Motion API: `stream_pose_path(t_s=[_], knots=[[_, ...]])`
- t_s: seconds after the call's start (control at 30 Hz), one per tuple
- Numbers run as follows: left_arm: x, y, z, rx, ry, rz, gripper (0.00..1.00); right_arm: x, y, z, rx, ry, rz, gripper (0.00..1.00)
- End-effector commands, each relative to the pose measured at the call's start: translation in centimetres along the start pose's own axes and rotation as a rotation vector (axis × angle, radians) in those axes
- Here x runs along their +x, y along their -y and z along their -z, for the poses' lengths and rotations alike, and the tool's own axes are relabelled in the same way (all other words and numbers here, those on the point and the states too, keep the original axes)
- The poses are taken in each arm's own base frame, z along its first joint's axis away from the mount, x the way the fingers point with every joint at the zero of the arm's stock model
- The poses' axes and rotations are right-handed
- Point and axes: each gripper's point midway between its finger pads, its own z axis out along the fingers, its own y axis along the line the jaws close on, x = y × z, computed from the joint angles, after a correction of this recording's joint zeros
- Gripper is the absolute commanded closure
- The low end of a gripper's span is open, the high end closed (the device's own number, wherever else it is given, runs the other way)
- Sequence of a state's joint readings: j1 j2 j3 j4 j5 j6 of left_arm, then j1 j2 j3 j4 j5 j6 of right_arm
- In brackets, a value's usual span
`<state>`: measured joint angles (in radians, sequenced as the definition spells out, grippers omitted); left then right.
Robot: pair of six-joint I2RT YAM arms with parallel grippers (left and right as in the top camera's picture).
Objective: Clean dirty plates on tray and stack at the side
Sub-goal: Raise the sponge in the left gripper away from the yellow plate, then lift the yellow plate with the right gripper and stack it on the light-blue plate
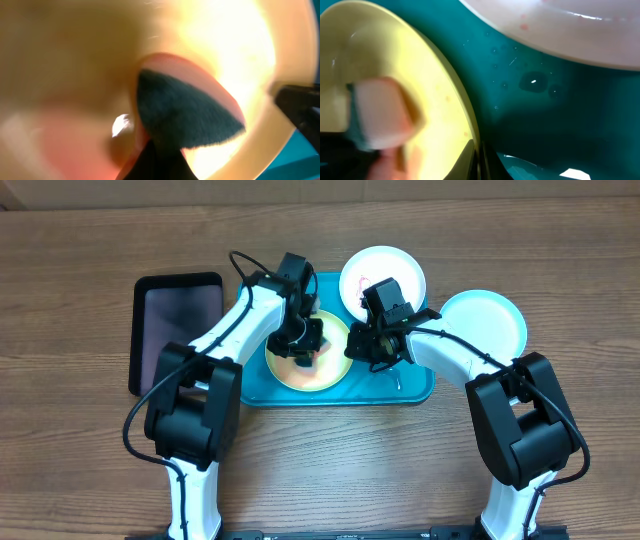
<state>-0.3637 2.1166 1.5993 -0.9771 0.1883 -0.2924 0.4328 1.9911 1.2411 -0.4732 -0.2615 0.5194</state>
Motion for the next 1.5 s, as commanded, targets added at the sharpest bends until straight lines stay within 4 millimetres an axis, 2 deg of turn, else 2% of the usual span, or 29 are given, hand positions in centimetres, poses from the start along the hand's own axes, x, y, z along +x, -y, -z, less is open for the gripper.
stream_pose_path(t_s=[0.0, 0.07, 0.13, 0.2, 0.3, 0.37, 0.53, 0.7, 0.77, 0.97, 1.1, 1.23, 1.47], knots=[[-3.4, -2.1, 7.3, -0.149, 0.224, 0.160, 0.96, 0.0, -0.3, -0.2, -0.004, -0.004, 0.017, 0.92], [-3.9, -2.4, 10.1, -0.184, 0.284, 0.175, 0.96, 0.0, -0.3, -0.2, -0.004, -0.003, 0.024, 0.83], [-4.0, -2.6, 12.1, -0.205, 0.320, 0.190, 0.96, 0.0, -0.3, -0.2, -0.004, -0.003, 0.028, 0.76], [-3.9, -2.9, 13.0, -0.223, 0.341, 0.193, 0.96, 0.0, -0.3, -0.2, -0.004, -0.002, 0.028, 0.69], [-3.8, -3.3, 13.1, -0.247, 0.343, 0.196, 0.96, 0.0, -0.2, -0.4, -0.003, -0.005, 0.026, 0.68], [-3.8, -3.7, 12.7, -0.255, 0.328, 0.201, 0.96, 0.1, -0.2, -0.5, -0.002, -0.008, 0.024, 0.68], [-3.9, -4.8, 11.3, -0.272, 0.291, 0.221, 0.96, 0.9, -0.6, -0.6, -0.010, -0.035, 0.019, 0.96], [-3.1, -5.8, 10.1, -0.292, 0.225, 0.238, 0.96, 1.1, -1.1, -0.2, -0.015, -0.040, 0.027, 0.96], [-2.9, -6.0, 10.1, -0.296, 0.216, 0.238, 0.96, 1.1, -1.2, 0.9, -0.008, -0.033, 0.028, 0.96], [-2.9, -6.2, 10.1, -0.270, 0.206, 0.240, 0.96, 0.6, 0.2, 6.3, 0.161, 0.073, 0.070, 0.96], [-2.9, -6.0, 10.0, -0.246, 0.198, 0.245, 0.96, 0.1, 1.1, 10.4, 0.319, 0.196, 0.117, 0.96], [-3.0, -6.0, 10.0, -0.245, 0.202, 0.246, 0.96, -0.3, 1.0, 13.9, 0.436, 0.325, 0.170, 0.96], [-3.0, -6.0, 10.0, -0.245, 0.201, 0.246, 0.96, -0.8, 1.3, 18.5, 0.737, 0.584, 0.230, 0.96]])
